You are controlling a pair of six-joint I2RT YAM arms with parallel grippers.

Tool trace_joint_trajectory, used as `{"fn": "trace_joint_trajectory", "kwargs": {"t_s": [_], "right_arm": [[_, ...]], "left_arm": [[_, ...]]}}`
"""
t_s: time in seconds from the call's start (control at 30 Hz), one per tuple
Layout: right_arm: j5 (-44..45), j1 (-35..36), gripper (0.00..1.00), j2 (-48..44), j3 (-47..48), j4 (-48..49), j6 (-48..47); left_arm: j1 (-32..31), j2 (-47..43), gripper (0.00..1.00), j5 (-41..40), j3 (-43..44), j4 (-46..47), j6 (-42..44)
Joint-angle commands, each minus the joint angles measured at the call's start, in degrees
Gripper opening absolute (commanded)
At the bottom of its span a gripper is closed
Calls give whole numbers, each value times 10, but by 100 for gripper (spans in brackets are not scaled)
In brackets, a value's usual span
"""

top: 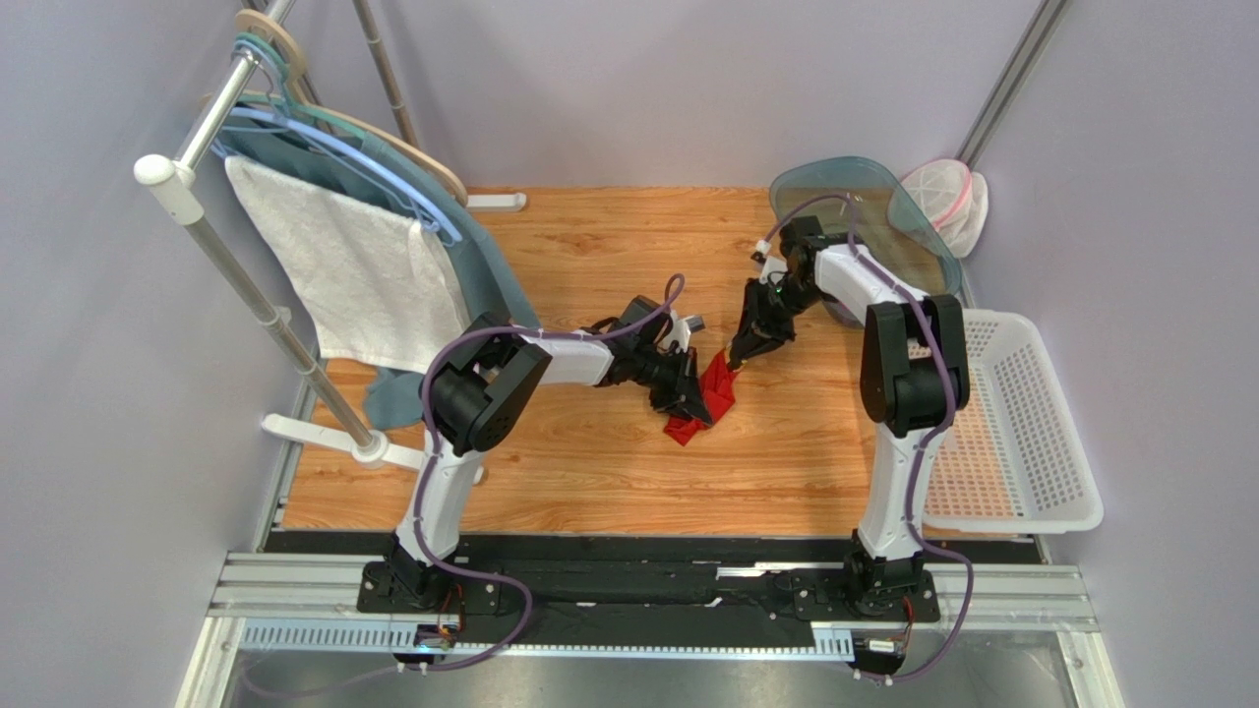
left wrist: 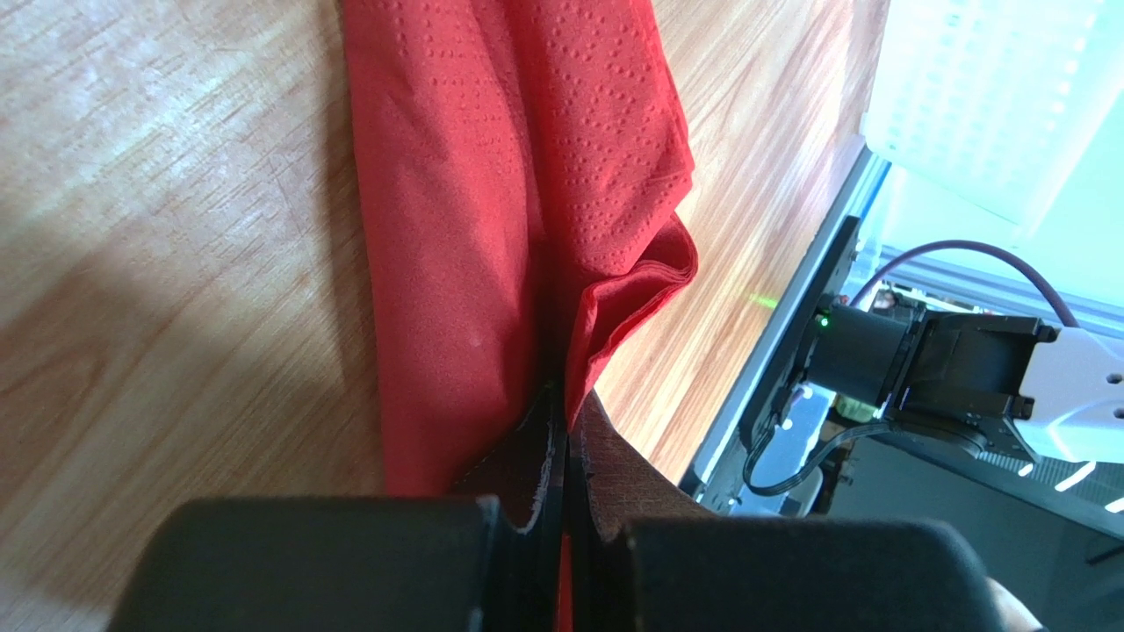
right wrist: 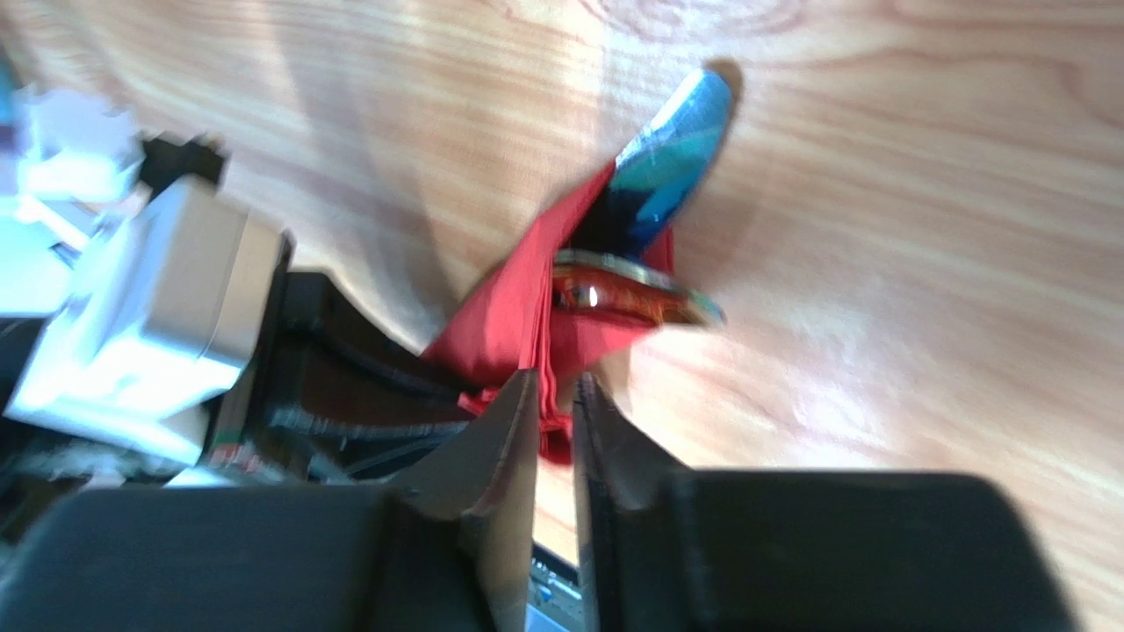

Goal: Place the utensils on the paper napkin and roll it up

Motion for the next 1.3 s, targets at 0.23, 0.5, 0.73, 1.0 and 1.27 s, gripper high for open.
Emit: {"fn": "trace_joint_trajectory", "kwargs": {"t_s": [0.23,0.5,0.73,1.0,1.27], "right_arm": [[-90,-12,41,-28,-19,-17,17],[-66,8,45,-4,-26,-8,8],[-33,21,31,19,-40,12,-6],[2,24,15,42,-46,24,-22],[27,24,5,56,-45,35,-43]], "left_arm": [[-6,30,0,-64,4,-62,39],[-13,23,0,-73,11,-73,51],[-13,16,0,-68,20,-73,62],[-13,-6,0,-64,16,-59,65],[-13,-80,31,-27,11,-12,61]]}}
